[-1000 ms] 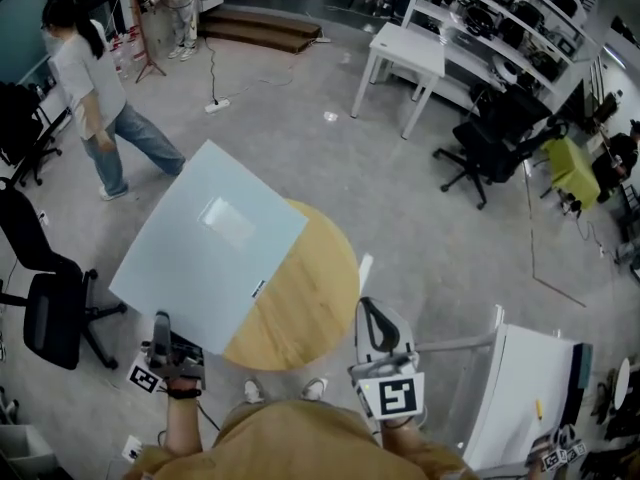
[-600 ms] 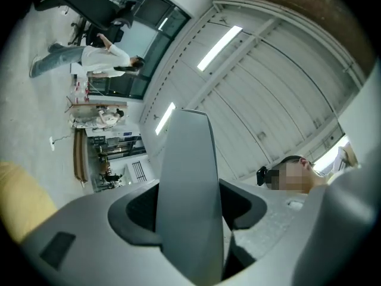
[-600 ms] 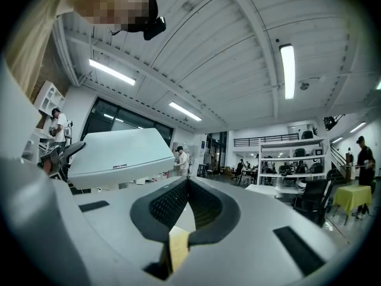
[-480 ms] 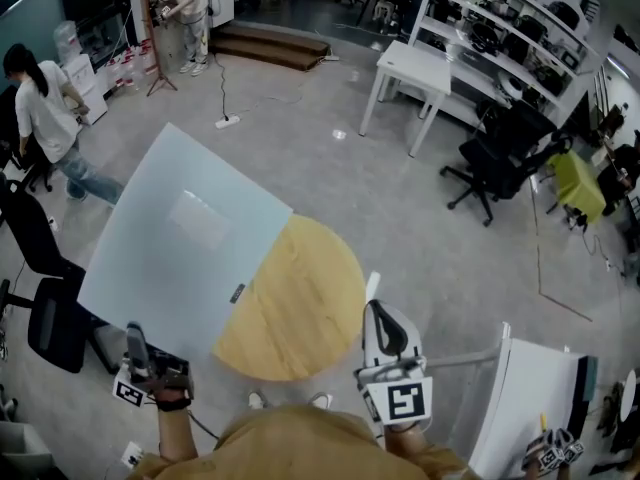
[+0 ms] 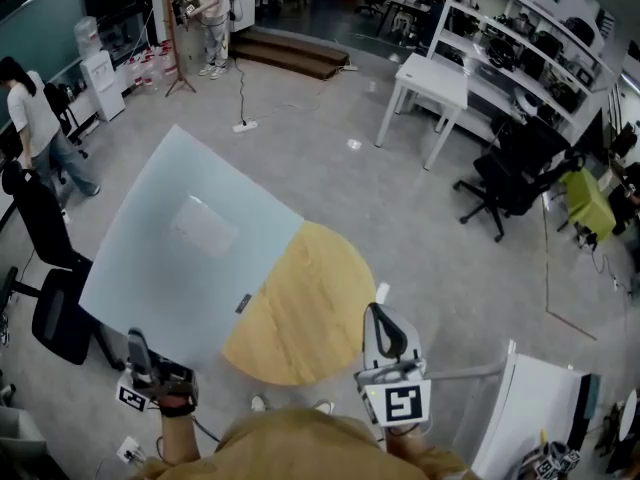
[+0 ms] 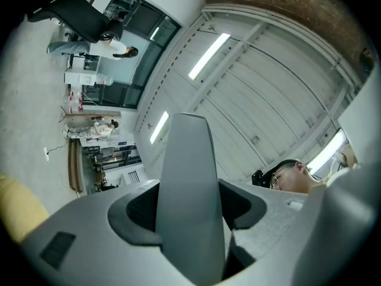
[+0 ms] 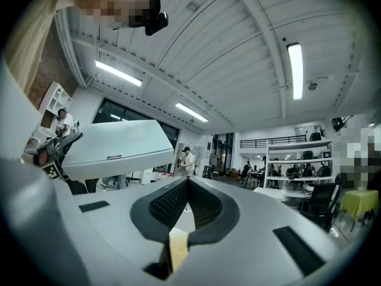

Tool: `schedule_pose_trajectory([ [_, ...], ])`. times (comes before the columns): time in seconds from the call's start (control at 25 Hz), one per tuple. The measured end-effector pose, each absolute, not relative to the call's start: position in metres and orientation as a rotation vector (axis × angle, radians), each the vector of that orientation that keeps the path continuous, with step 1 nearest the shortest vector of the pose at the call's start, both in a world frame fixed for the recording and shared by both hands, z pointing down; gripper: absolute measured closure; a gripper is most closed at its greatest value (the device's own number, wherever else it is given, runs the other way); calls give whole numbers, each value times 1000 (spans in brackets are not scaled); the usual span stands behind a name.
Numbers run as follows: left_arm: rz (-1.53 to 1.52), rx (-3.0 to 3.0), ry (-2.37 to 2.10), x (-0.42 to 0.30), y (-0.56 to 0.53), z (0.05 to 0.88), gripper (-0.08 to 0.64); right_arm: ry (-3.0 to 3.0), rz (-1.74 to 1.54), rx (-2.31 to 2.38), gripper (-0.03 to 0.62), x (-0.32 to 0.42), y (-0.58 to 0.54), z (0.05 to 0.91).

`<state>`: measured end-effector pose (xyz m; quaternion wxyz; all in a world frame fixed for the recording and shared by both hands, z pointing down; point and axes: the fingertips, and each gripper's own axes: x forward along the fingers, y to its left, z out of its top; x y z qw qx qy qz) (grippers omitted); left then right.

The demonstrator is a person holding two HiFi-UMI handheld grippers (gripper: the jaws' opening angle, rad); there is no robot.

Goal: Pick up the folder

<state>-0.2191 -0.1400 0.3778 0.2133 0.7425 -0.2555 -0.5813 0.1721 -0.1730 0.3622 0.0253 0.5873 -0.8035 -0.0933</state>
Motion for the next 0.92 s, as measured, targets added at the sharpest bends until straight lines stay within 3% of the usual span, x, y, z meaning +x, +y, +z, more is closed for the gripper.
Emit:
schedule_pose_trajectory([
  [0.92, -1663, 1991, -605, -221, -149, 381, 278, -2481, -308, 1833, 592, 166, -171, 354],
])
